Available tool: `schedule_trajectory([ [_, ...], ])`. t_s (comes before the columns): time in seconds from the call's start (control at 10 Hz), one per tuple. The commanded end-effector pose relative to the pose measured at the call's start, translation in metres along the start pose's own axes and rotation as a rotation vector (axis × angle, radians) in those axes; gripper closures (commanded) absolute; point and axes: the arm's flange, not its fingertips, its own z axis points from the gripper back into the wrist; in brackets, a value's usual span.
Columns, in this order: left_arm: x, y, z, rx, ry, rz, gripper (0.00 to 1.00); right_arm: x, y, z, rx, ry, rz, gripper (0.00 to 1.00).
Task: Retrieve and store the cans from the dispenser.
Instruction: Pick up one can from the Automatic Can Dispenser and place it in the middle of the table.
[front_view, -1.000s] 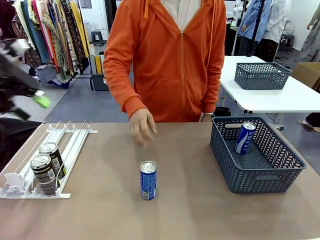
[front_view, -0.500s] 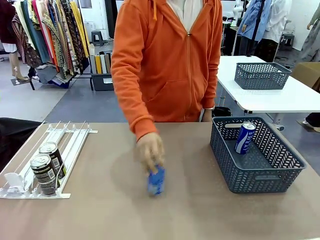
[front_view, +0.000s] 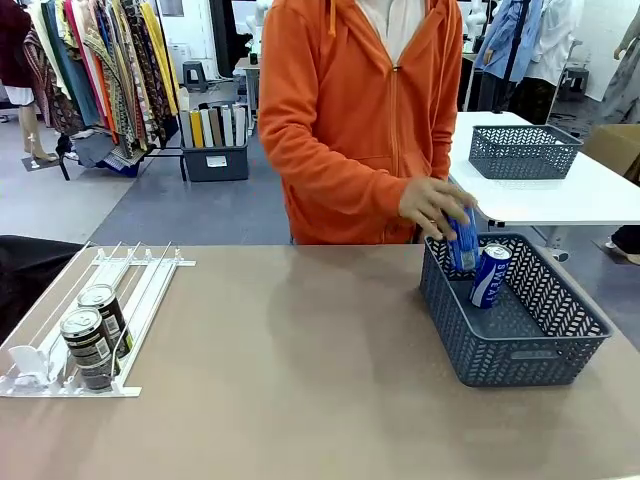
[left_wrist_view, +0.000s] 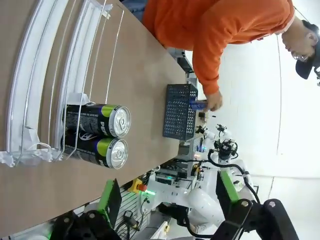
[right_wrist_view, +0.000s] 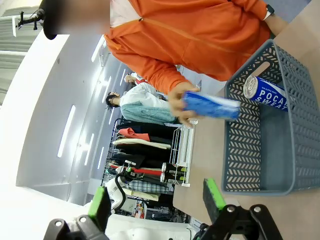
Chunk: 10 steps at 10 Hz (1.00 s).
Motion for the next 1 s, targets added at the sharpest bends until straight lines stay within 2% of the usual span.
schedule_trajectory([
  [0.0,-0.003,-0.002,0.006,0.006,0.013,-0.001,0.0,0.003,0.004,-0.002,0.018,-0.013,0.001,0.0],
  [0.4,-0.001,-0.001,0.001,0.001,0.002,0.001,0.0,0.003,0.004,-0.002,0.018,-0.013,0.001,0.0],
  [0.5,-0.006,-0.011,-0.009,0.157,0.058,-0.057,0.0,0.003,0.004,-0.002,0.018,-0.013,0.001,0.0],
  [0.7,-0.027,-0.069,-0.039,0.359,0.115,-0.239,0.0,0.003,0.004,-0.002,0.018,-0.013,0.001,0.0],
  [0.9,-0.059,-0.123,-0.097,0.624,0.163,-0.421,0.0,0.003,0.004,-0.002,0.018,-0.013,0.001,0.0],
])
